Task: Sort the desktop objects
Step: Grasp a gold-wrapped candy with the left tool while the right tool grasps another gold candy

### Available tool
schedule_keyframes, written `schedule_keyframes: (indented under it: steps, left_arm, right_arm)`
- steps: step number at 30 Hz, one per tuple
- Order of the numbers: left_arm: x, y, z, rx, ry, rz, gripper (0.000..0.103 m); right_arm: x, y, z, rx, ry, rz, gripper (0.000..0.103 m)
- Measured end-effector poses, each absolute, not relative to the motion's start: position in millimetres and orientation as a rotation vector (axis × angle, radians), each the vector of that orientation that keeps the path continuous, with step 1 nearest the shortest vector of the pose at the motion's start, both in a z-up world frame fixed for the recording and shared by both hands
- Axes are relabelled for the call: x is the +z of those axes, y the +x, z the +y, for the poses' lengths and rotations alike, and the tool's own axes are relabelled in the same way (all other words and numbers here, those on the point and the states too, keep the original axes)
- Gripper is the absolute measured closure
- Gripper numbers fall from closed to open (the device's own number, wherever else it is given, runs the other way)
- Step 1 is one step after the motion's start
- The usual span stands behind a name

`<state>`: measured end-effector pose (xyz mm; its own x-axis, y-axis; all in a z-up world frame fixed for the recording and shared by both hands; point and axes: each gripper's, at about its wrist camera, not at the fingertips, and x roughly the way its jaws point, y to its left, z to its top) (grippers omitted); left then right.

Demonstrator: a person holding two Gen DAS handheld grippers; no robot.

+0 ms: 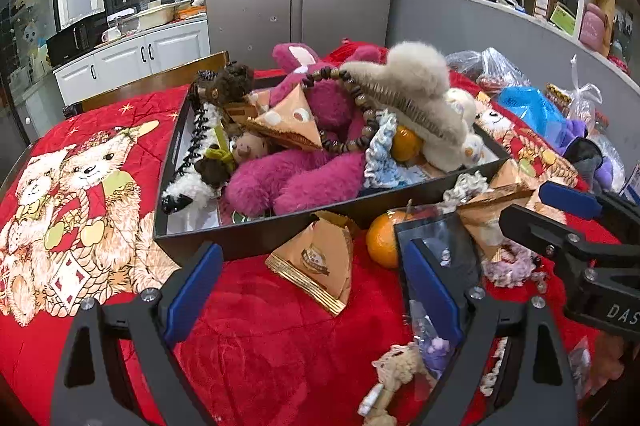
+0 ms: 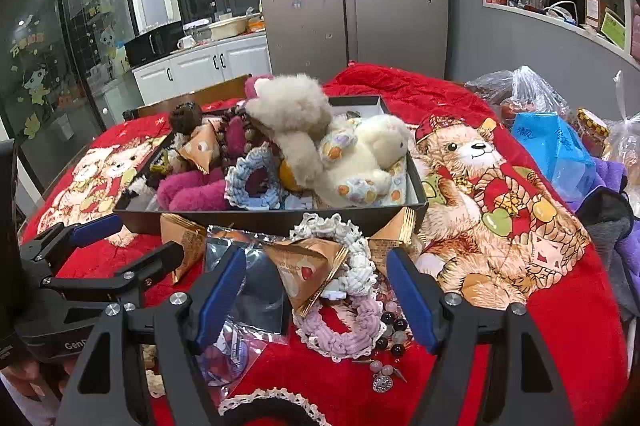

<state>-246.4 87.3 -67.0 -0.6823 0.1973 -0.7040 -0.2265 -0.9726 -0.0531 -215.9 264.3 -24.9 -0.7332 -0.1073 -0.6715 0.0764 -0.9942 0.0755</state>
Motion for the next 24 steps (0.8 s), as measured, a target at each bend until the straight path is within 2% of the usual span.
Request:
schedule_keyframes:
  steps: [6, 9, 14, 17, 19, 21, 22, 24]
  left_arm:
    - [-83, -262, 87, 2.639, -1.186, 0.071, 0.01]
    - [-87, -269, 85, 2.612, -1.218, 0.051, 0.01]
    - [-94, -275, 86, 2.577, -1.262, 0.046, 0.001]
    - [-99, -282, 76, 2.537, -1.3, -0.05, 0.0]
    - [-99, -281, 76, 2.543, -1.299, -0.035, 0.0]
    - [-98, -278, 80, 2.553, -1.289, -0.001, 0.003]
    - [-97, -277, 80, 2.545, -1.28, -0.003, 0.008]
    - [-95, -274, 80, 2.527, -1.261, -0.01, 0.019]
  right_arm:
    - [-37, -225, 260, -2.831, 1.124, -0.009, 0.028]
    - [-46, -232, 265, -2.788, 1.136, -0.081, 0.028]
    - [-58, -244, 268, -2.749, 1.183, -0.17, 0.028]
    - [-61, -247, 270, -2.737, 1.197, -0.216, 0.028]
    - [-63, -248, 271, -2.736, 1.212, -0.225, 0.029]
    - [-65, -250, 271, -2.736, 1.23, -0.23, 0.037]
    - [-65, -249, 271, -2.743, 1.232, -0.227, 0.045]
    - [-64, -248, 271, -2.753, 1.227, -0.217, 0.05]
